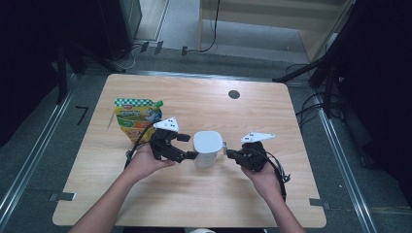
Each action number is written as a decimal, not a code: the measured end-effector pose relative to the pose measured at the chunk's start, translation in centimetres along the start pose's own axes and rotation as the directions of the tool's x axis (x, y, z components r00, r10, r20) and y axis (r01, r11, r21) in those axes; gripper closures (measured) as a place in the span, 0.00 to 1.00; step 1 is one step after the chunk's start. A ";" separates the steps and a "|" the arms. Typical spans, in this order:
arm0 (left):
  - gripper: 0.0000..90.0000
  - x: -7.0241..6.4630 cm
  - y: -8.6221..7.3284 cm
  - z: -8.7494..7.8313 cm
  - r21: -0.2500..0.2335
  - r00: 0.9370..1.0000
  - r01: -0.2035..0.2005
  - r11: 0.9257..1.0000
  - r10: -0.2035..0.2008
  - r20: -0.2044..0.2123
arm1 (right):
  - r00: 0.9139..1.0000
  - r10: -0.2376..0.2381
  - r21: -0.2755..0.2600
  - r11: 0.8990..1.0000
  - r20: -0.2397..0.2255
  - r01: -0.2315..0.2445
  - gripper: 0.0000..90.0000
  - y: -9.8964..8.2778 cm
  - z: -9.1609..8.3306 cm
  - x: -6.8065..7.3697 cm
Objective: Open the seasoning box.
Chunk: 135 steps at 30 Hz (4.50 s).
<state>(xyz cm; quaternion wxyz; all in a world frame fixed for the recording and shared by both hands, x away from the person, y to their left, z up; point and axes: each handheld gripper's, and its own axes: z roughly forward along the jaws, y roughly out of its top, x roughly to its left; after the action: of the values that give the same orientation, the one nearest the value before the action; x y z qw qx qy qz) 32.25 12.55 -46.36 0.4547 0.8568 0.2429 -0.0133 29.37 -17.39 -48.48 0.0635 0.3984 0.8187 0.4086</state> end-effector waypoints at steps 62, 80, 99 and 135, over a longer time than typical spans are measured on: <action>0.17 -0.7 2.0 2.9 0.013 0.989 -0.139 0.990 0.139 -0.058 | 0.996 0.056 -0.047 0.998 0.066 -0.053 1.00 0.9 1.2 -1.6; 0.17 -1.1 2.7 2.7 0.021 0.985 -0.161 0.987 0.162 -0.063 | 0.996 0.044 -0.047 0.998 0.074 -0.041 1.00 0.9 1.2 -1.5; 0.18 -1.5 3.7 2.6 0.006 0.983 -0.177 0.984 0.177 -0.058 | 0.997 0.037 -0.042 0.999 0.066 -0.034 1.00 0.8 1.3 -1.4; 0.18 -1.8 4.2 2.1 -0.027 0.984 -0.169 0.985 0.167 -0.066 | 0.997 0.036 -0.039 0.999 0.069 -0.033 1.00 0.8 1.5 -1.2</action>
<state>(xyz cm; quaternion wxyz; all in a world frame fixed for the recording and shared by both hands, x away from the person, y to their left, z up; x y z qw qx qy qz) 32.89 8.22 -43.85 0.4599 0.8668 0.1844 0.0561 31.24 -17.03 -49.17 0.0926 0.4252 0.8010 0.4110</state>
